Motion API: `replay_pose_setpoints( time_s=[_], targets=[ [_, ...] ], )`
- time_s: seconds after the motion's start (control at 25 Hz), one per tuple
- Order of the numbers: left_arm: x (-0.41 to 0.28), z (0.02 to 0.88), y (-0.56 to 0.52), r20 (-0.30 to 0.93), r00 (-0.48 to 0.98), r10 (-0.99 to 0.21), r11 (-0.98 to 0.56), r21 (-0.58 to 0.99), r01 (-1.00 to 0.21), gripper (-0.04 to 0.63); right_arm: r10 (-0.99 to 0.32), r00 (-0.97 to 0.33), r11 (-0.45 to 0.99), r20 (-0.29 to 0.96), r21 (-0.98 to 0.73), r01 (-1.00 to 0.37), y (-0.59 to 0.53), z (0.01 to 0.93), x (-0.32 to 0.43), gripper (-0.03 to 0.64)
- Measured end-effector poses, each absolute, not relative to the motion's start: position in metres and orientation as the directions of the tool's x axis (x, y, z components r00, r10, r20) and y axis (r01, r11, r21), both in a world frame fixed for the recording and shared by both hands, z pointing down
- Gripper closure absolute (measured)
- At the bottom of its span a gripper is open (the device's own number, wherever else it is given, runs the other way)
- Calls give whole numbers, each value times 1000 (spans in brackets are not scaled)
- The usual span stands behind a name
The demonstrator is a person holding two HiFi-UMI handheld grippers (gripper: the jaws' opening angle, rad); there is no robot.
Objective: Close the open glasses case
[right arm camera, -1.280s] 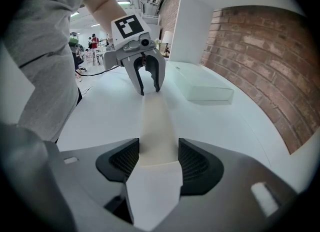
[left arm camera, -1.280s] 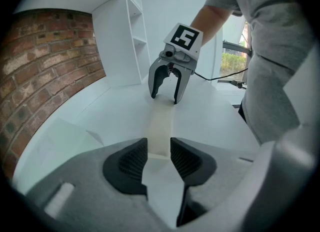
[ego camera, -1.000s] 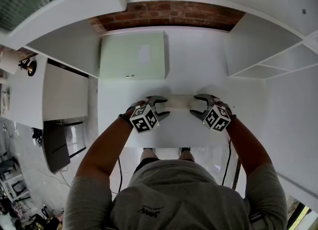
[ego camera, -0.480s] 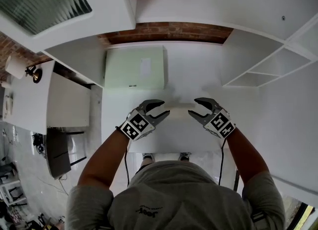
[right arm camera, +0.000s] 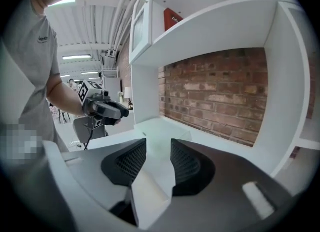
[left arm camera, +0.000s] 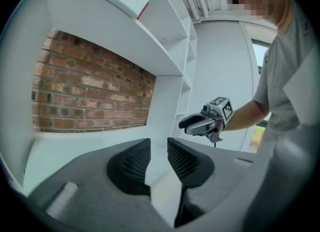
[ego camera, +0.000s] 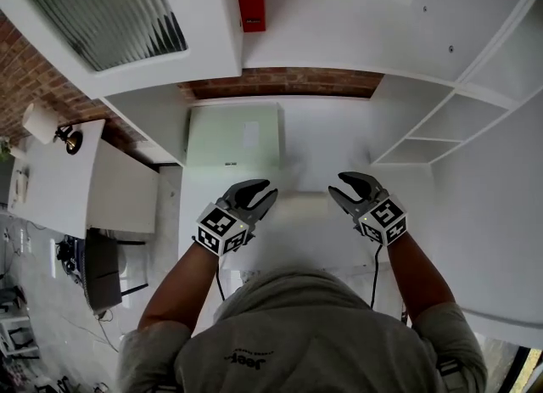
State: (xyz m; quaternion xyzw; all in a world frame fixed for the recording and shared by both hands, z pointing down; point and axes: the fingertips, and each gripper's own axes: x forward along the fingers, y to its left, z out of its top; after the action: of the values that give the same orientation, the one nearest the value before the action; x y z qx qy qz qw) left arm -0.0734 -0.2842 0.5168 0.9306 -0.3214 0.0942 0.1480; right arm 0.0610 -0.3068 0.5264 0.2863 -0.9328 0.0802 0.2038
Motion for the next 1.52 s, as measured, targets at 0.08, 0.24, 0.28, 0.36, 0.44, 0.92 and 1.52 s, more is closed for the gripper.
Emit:
replay_pose_setpoints(
  time_s=[0.08, 0.24, 0.28, 0.36, 0.44, 0.92, 1.52],
  targets=[
    [-79, 504, -283, 233, 762, -604, -722, 246, -647, 511, -518, -757, 807, 398, -64, -587, -306, 515, 62, 466],
    [-91, 483, -280, 184, 730, -659, -675, 286, -681, 558, -543, -764, 780, 348, -127, -613, -304, 492, 65, 501],
    [-93, 478, -279, 175, 723, -668, -665, 295, -686, 566, -552, -762, 772, 338, -138, -621, -304, 487, 67, 509],
    [-99, 470, -278, 155, 711, -686, -645, 322, -693, 580, -572, -754, 756, 322, -151, -637, -304, 478, 70, 534],
    [-104, 462, -275, 130, 701, -701, -629, 351, -694, 595, -585, -748, 746, 314, -154, -648, -303, 472, 73, 546],
    [-119, 448, -265, 140, 646, -750, -559, 388, -733, 598, -638, -709, 683, 300, -204, -701, -301, 457, 88, 609],
    [-119, 444, -261, 123, 650, -750, -563, 397, -725, 598, -650, -695, 670, 309, -200, -715, -298, 463, 91, 609]
  ],
)
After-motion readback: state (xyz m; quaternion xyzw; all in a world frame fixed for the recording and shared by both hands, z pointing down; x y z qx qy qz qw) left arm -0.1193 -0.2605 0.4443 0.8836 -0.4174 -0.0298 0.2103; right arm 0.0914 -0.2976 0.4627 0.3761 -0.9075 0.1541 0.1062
